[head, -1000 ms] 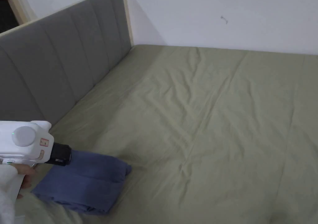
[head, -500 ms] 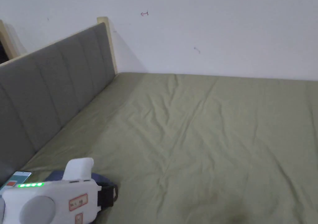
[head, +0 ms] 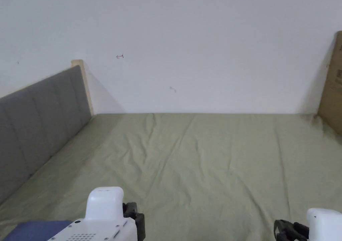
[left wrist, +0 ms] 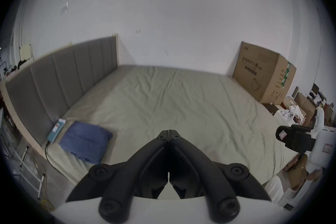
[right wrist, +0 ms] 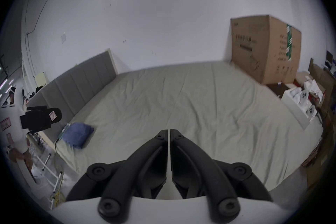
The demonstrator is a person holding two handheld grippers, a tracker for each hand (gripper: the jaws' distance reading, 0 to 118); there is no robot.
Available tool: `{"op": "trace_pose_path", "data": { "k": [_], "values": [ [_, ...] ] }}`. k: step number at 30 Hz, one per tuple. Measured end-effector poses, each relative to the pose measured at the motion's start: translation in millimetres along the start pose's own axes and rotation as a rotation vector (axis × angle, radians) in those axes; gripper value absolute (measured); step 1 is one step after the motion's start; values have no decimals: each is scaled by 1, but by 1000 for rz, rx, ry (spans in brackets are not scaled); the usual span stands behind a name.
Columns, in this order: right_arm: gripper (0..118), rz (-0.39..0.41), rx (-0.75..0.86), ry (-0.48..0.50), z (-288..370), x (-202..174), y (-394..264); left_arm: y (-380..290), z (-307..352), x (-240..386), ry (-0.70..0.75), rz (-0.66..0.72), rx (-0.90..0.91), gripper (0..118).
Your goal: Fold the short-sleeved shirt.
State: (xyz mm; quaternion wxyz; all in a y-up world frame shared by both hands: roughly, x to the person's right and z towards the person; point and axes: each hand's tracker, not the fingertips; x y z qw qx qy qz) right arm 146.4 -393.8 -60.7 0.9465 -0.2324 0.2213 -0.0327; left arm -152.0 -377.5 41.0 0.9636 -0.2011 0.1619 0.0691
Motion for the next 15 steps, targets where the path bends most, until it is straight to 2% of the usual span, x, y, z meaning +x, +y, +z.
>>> {"op": "trace_pose_path", "data": {
  "k": [1, 2, 3, 4, 5, 6, 7, 8, 9, 13, 15],
  "values": [
    [11, -5, 33, -9, 4, 1, 5, 4, 6, 6, 19, -14, 47, 2],
    [26, -5, 66, -21, 10, 2, 10, 8, 13, 13, 46, -24, 95, 14],
    [43, -7, 94, -24, 14, 3, 13, 12, 18, 17, 56, -39, 130, 29],
    [66, -10, 124, -32, 17, 3, 17, 16, 24, 25, 59, -49, 166, 47],
    [93, -14, 130, -31, 20, 5, 20, 18, 29, 29, 51, -52, 181, 68],
    [103, -38, 140, -22, 23, 9, 24, 20, 33, 31, 24, -40, 194, 81],
    [106, -77, 174, -17, 29, 12, 26, 22, 37, 34, 0, -14, 212, 93],
    [106, -98, 216, -11, 34, 13, 27, 23, 42, 38, 3, -6, 225, 99],
    [106, -96, 242, -9, 38, 14, 29, 24, 46, 41, 4, -7, 239, 100],
    [106, 55, 296, -116, 46, 6, 31, 30, 54, 48, 29, -16, 281, 114],
    [106, 103, 306, -157, 49, -1, 32, 29, 54, 47, 36, -10, 290, 115]
  ]
}}
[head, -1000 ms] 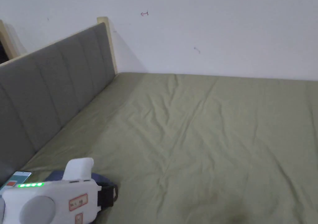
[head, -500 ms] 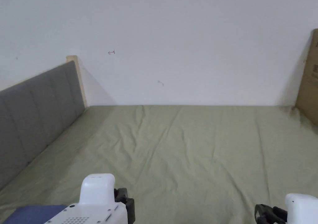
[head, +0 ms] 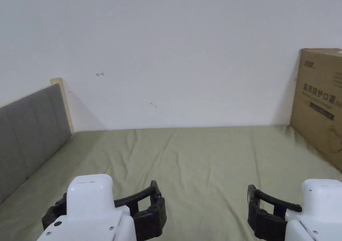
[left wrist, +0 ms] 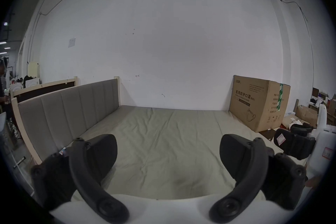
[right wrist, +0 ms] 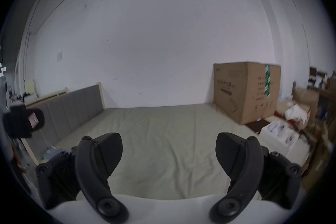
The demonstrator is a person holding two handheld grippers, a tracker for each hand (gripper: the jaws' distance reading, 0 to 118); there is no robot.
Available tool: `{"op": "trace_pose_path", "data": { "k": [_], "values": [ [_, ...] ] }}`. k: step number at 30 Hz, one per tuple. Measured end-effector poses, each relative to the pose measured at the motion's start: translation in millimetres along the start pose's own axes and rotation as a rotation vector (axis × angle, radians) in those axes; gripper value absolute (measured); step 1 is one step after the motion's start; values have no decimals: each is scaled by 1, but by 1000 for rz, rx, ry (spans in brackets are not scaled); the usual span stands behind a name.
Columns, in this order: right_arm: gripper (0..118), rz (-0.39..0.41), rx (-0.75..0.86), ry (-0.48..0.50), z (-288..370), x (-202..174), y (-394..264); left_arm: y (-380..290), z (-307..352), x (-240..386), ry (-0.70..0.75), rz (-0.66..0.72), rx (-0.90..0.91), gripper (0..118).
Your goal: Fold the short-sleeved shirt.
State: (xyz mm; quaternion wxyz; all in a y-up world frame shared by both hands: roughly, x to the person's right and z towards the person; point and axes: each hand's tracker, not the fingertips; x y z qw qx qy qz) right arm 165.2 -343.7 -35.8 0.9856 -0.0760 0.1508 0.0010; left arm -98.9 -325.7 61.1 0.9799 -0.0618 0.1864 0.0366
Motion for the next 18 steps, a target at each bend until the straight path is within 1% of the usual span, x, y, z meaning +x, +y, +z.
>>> {"op": "trace_pose_path", "data": {
  "k": [2, 3, 5, 7, 9, 11, 13, 15, 18],
  "values": [
    [106, -2, 2, 0, 3, -2, -1, 0, 1, 4, 36, -20, 4, 115],
    [106, 7, -2, -7, 8, -13, 6, 0, 1, 5, 49, -44, -7, 115],
    [106, 36, 2, -17, 11, -19, 7, 0, 3, 10, 91, -106, -27, 115],
    [106, 50, 5, -18, 13, -23, 11, 1, 2, 13, 102, -183, -67, 114],
    [106, 38, -7, 3, 13, -24, 11, -1, -1, 12, 45, -165, -101, 113],
    [106, 15, -26, 10, 10, -26, 13, 1, -1, 7, -52, -69, -135, 113],
    [106, 9, -39, 5, 10, -27, 13, 3, -3, 0, -113, 13, -170, 113],
    [106, 4, -52, 7, 7, -21, 12, 8, -6, -3, -90, 15, -186, 113],
    [106, -22, -61, 34, 8, -19, 13, 14, -10, -1, 38, 31, -188, 113]
  ]
}}
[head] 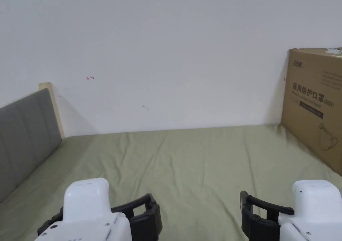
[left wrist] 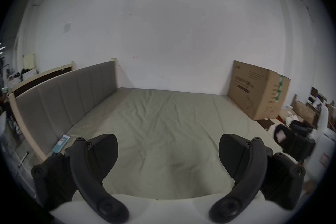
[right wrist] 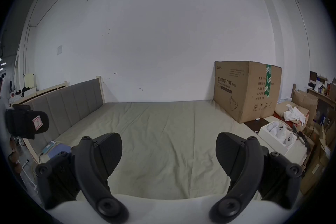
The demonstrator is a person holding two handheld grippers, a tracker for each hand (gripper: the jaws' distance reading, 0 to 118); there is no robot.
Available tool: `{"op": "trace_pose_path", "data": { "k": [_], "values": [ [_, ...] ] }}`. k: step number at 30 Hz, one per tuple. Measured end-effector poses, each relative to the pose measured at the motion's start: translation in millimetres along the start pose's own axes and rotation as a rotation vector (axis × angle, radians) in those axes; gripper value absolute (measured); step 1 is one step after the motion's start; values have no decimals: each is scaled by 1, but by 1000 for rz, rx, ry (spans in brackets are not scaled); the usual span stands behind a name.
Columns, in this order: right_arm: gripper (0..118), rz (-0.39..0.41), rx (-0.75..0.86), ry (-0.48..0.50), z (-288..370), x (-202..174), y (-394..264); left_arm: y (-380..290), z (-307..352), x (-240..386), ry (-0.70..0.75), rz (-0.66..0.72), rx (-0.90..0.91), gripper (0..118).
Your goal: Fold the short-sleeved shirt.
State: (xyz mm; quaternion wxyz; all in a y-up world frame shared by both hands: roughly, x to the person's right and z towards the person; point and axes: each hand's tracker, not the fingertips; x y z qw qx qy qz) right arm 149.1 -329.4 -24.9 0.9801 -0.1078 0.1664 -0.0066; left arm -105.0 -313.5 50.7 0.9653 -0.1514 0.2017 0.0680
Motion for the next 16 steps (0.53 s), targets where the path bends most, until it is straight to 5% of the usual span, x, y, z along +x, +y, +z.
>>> {"op": "trace_pose_path", "data": {
  "k": [5, 16],
  "values": [
    [106, -3, -3, 7, -9, 15, -2, 4, -8, 7, 61, -116, -89, 113],
    [106, 11, -27, 5, -21, 19, -9, -5, -6, 13, 31, -153, 33, 113]
  ]
}}
